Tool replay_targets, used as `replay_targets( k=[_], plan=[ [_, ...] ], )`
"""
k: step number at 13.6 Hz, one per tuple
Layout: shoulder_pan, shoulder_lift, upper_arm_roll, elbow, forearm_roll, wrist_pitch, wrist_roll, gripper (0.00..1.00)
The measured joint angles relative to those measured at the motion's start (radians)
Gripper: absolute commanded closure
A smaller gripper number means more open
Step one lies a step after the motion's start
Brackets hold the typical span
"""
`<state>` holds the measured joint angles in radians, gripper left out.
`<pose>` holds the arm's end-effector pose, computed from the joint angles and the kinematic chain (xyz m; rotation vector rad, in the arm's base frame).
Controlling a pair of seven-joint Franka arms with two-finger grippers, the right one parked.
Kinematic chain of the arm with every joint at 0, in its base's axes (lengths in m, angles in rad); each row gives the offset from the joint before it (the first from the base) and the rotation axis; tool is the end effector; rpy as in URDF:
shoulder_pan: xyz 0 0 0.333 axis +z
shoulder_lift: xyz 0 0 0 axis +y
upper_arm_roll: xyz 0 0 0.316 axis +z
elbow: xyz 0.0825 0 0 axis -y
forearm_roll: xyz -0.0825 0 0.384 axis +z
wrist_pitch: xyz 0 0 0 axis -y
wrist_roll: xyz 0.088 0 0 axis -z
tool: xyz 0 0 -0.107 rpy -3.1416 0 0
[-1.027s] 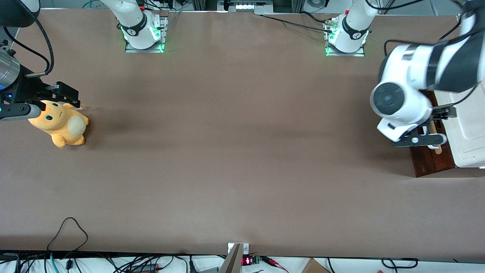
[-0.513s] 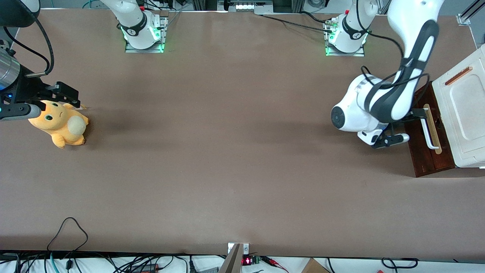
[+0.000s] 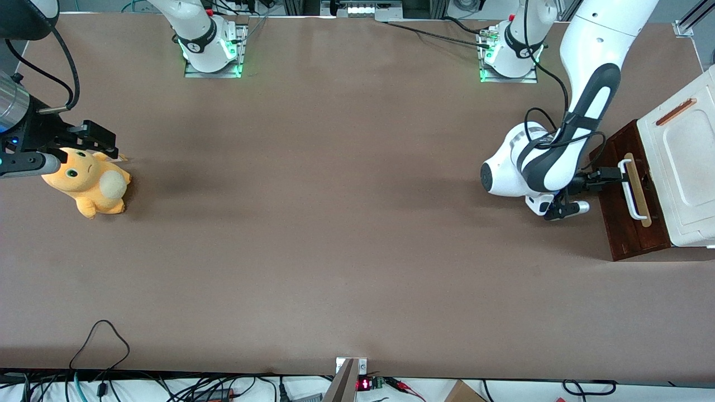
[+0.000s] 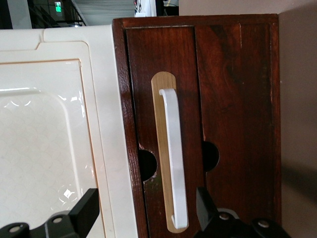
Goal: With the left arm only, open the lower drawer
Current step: 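Lower the open left gripper to the white drawer handle, then close the left gripper around the white bar handle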
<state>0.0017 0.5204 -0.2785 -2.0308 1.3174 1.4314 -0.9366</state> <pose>0.5368 -0.0306 0.2108 -1.7305 0.0334 0.1013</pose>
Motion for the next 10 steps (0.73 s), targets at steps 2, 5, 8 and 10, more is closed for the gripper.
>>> replay_targets(
  k=[2, 5, 8, 10],
  plan=[
    [0.005, 0.035, 0.017, 0.0, 0.034, 0.0, -0.043, 0.15],
    [0.028, 0.086, 0.023, 0.001, 0.077, -0.001, -0.089, 0.15],
    [0.029, 0.093, 0.027, 0.002, 0.118, -0.01, -0.094, 0.15],
    [0.029, 0.095, 0.04, 0.002, 0.136, -0.02, -0.1, 0.22]
  ],
)
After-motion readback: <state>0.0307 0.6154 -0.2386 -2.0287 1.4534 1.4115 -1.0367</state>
